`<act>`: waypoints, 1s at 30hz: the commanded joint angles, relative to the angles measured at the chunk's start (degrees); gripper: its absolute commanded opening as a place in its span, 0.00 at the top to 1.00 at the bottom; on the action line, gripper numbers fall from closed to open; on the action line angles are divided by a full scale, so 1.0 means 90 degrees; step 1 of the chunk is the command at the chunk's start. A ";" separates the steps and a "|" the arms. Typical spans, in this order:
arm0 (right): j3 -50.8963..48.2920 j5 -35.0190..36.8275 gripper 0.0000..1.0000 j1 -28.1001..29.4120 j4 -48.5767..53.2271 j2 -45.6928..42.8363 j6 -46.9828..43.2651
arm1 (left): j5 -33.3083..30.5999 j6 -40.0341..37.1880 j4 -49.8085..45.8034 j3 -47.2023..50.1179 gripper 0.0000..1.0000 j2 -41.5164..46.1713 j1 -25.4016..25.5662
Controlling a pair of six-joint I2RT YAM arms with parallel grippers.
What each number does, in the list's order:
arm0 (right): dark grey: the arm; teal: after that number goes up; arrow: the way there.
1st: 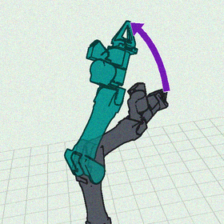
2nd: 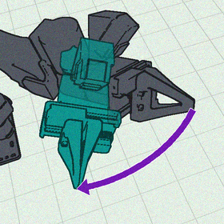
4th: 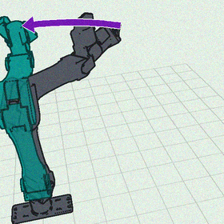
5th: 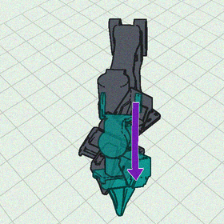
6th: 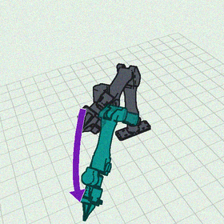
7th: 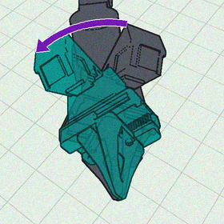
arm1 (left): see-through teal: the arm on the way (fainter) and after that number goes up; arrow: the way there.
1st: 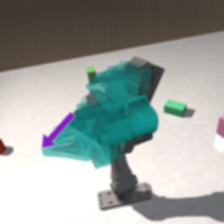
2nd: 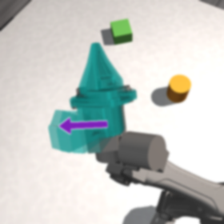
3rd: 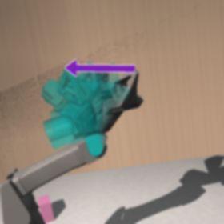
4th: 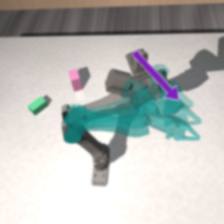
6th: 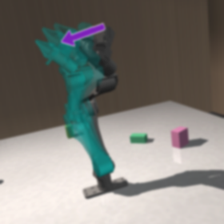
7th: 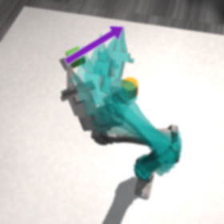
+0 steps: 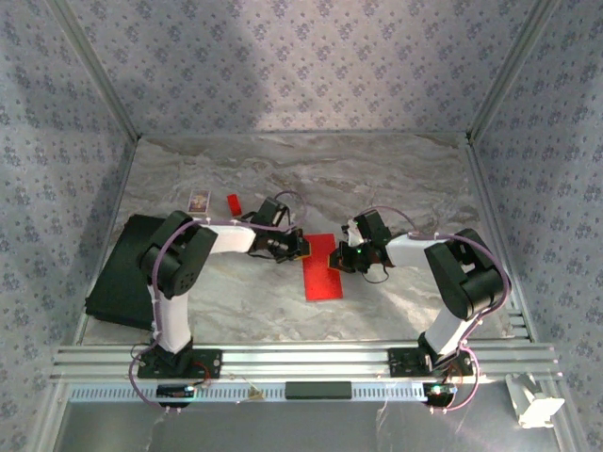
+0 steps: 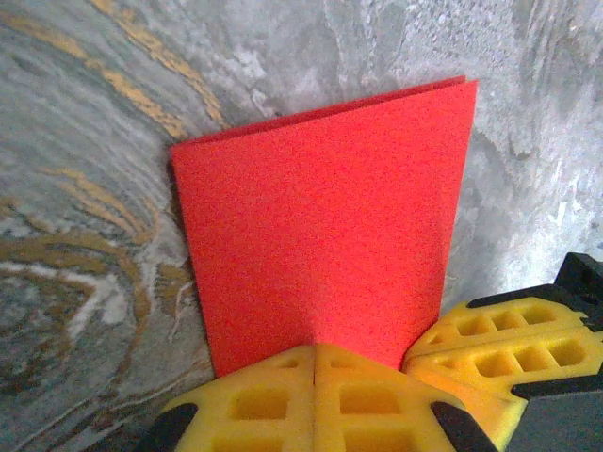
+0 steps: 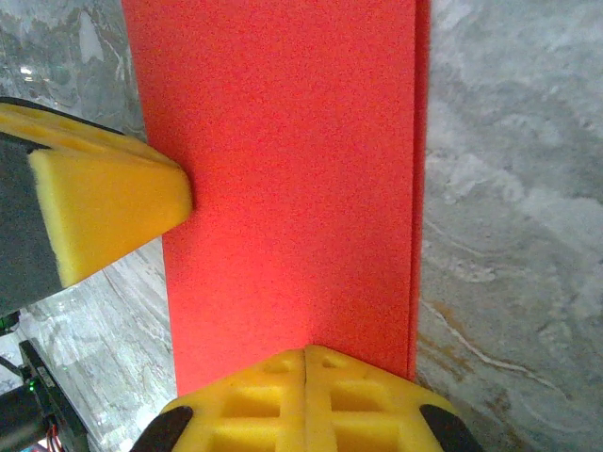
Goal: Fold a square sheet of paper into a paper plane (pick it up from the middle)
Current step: First fold the square sheet of paper in half at the center of the table.
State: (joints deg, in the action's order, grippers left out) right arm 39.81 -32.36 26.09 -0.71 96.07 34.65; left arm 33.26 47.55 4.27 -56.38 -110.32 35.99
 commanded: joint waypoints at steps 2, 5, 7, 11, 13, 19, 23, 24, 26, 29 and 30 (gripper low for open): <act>-0.0246 0.0972 1.00 0.0038 0.1143 0.0348 -0.0096 | 0.0202 0.0134 0.0070 -0.0002 0.94 0.0146 -0.0083; -0.0253 0.1002 1.00 0.0032 0.1174 0.0342 -0.0086 | 0.0151 -0.0038 -0.0244 -0.0333 0.93 0.0243 -0.0088; -0.0234 0.0993 1.00 0.0024 0.1201 0.0365 -0.0099 | 0.0059 -0.0175 -0.0463 -0.0523 0.92 0.0207 -0.0128; -0.0199 0.1002 1.00 0.0029 0.1277 0.0352 -0.0136 | 0.0099 -0.0190 -0.0463 -0.0683 0.93 -0.0018 -0.0216; -0.0205 0.1007 1.00 0.0024 0.1277 0.0343 -0.0130 | 0.0132 -0.0176 -0.0421 -0.0786 0.93 -0.0153 -0.0229; -0.0337 0.0630 1.00 0.0015 0.0858 0.0245 -0.0025 | -0.0225 -0.0332 -0.0606 -0.0829 0.94 -0.0433 -0.0239; -0.0342 0.0356 0.89 0.0012 0.0592 -0.0223 0.0100 | -0.0386 -0.0354 -0.0544 -0.0640 0.96 -0.0552 -0.0235; -0.0381 0.0415 0.85 0.0029 0.0606 -0.0537 0.0305 | -0.0428 -0.0326 -0.0494 -0.0570 0.97 -0.0554 -0.0234; -0.0579 0.0699 0.73 0.0087 0.0614 -0.1392 0.0505 | -0.0461 -0.0313 -0.0465 -0.0463 0.97 -0.0516 -0.0230; -0.0802 0.1191 0.55 0.0072 0.1085 -0.2462 0.0737 | -0.0426 -0.0324 -0.0442 -0.0384 0.97 -0.0505 -0.0239; -0.0866 0.1276 0.51 0.0060 0.1241 -0.2670 0.0799 | -0.0417 -0.0324 -0.0438 -0.0376 0.97 -0.0515 -0.0238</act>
State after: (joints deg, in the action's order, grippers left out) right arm 33.32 -26.02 26.57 4.82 76.88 39.09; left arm 32.14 45.67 3.25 -62.00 -114.08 34.09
